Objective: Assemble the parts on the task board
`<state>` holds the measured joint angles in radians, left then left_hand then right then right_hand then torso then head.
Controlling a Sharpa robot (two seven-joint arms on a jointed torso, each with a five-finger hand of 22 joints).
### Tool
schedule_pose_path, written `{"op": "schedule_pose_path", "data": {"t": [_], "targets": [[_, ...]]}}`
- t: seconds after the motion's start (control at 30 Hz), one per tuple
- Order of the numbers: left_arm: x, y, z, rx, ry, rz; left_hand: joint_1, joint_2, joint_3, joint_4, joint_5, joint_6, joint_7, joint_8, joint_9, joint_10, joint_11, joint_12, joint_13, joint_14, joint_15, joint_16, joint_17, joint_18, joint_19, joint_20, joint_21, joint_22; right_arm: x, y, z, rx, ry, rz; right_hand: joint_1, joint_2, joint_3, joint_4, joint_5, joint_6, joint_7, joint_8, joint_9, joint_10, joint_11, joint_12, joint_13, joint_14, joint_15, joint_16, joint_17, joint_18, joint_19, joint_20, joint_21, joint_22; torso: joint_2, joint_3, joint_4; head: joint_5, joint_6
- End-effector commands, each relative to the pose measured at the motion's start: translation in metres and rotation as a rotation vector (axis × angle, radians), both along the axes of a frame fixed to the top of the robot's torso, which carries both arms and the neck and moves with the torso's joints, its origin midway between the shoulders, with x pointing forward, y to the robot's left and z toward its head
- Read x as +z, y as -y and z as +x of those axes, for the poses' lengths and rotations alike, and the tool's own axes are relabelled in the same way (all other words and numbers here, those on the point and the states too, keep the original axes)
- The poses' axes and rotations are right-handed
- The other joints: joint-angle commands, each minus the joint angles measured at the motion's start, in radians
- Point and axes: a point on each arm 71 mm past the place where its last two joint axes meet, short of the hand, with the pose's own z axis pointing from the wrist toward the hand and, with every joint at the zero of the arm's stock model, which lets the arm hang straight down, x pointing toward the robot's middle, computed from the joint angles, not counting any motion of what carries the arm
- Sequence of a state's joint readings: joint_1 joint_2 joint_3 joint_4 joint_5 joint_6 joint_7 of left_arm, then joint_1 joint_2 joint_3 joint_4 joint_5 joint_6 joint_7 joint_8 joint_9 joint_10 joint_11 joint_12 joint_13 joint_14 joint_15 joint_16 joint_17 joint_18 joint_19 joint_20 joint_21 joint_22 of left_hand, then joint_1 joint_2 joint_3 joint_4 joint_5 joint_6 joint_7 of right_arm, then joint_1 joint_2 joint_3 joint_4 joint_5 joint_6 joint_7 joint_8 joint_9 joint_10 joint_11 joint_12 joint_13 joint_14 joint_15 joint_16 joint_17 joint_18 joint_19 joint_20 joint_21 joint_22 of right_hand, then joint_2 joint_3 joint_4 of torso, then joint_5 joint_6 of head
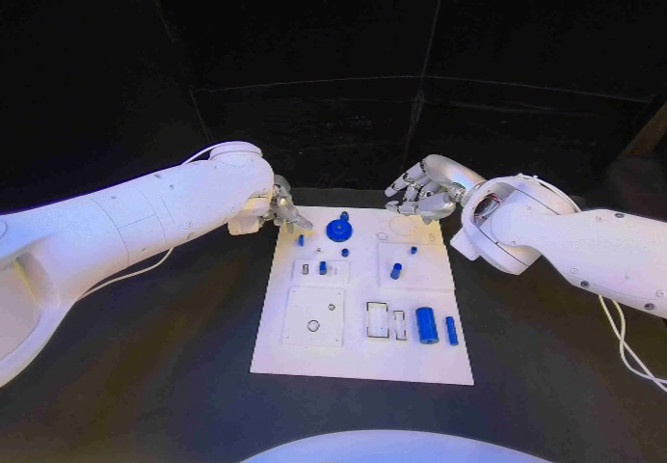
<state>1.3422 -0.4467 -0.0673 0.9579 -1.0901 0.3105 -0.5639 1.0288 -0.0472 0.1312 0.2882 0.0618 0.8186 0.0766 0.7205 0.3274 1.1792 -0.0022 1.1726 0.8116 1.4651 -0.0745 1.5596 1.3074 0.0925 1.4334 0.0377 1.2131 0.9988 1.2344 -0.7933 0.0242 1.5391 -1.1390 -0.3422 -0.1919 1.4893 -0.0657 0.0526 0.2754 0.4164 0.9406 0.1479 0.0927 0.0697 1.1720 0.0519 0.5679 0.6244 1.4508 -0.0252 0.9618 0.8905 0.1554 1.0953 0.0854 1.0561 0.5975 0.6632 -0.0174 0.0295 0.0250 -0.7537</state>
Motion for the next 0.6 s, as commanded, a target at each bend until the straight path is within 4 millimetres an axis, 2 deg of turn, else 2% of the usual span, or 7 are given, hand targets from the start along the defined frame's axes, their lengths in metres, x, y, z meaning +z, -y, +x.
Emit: {"op": "schedule_pose_path", "data": {"t": [0.03, 0.2, 0.4, 0.6], "targets": [[-0.0003, 0.0032, 0.0002, -0.030, -0.007, 0.002, 0.006, 0.003, -0.005, -0.001, -0.004, 0.007, -0.003, -0.003, -0.002, 0.005, 0.001, 0.004, 0.000, 0.103, 0.006, 0.007, 0.253, 0.011, 0.010, -0.001, 0.004, 0.001, 0.0014, -0.0010, 0.0002, 0.005, 0.007, 0.005, -0.008, -0.002, 0.001, 0.005, 0.007, 0.009, 0.000, 0.000, -0.001, -0.004, 0.002, -0.005, -0.001, -0.002, 0.002, -0.003, -0.001, 0.016, -0.006, 0.000, -0.006, -0.002, 0.000, -0.0005, 0.0003, -0.002, -0.002], [-0.0029, 0.0045, -0.0001, -0.039, -0.022, 0.007, 0.031, 0.023, -0.014, -0.008, -0.003, 0.016, -0.005, 0.000, -0.004, 0.006, -0.001, 0.006, 0.002, 0.103, 0.004, 0.007, 0.254, 0.011, 0.011, -0.002, 0.005, 0.004, 0.0013, -0.0016, 0.0004, 0.006, 0.006, 0.005, -0.008, -0.002, 0.001, 0.005, 0.007, 0.009, 0.000, 0.000, -0.001, -0.004, 0.002, -0.005, -0.001, -0.002, 0.002, -0.003, -0.001, 0.016, -0.006, 0.000, -0.006, -0.002, -0.001, 0.0004, -0.0014, -0.003, -0.004], [-0.0065, 0.0079, -0.0001, -0.055, -0.031, 0.002, 0.043, 0.028, -0.017, -0.011, -0.003, 0.017, -0.006, 0.000, -0.006, 0.006, -0.001, 0.007, 0.002, 0.104, 0.004, 0.008, 0.256, 0.010, 0.012, -0.003, 0.006, 0.007, 0.0011, -0.0020, 0.0006, 0.006, 0.006, 0.005, -0.008, -0.002, 0.001, 0.005, 0.007, 0.009, 0.000, 0.000, -0.001, -0.004, 0.002, -0.005, -0.001, -0.002, 0.002, -0.003, -0.001, 0.016, -0.006, 0.000, -0.006, -0.002, 0.000, 0.0005, 0.0007, -0.004, -0.005], [-0.0092, 0.0113, 0.0001, -0.063, -0.036, -0.003, 0.050, 0.032, -0.019, -0.013, -0.002, 0.017, -0.005, -0.001, -0.007, 0.006, -0.001, 0.007, 0.002, 0.104, 0.004, 0.008, 0.257, 0.010, 0.012, -0.003, 0.006, 0.007, 0.0010, -0.0031, 0.0007, 0.008, 0.006, 0.005, -0.008, -0.002, 0.001, 0.005, 0.007, 0.009, 0.000, 0.000, -0.001, -0.004, 0.002, -0.005, -0.001, -0.002, 0.002, -0.004, -0.001, 0.016, -0.005, 0.001, -0.006, -0.001, -0.001, 0.0006, -0.0002, -0.004, -0.006]]}}
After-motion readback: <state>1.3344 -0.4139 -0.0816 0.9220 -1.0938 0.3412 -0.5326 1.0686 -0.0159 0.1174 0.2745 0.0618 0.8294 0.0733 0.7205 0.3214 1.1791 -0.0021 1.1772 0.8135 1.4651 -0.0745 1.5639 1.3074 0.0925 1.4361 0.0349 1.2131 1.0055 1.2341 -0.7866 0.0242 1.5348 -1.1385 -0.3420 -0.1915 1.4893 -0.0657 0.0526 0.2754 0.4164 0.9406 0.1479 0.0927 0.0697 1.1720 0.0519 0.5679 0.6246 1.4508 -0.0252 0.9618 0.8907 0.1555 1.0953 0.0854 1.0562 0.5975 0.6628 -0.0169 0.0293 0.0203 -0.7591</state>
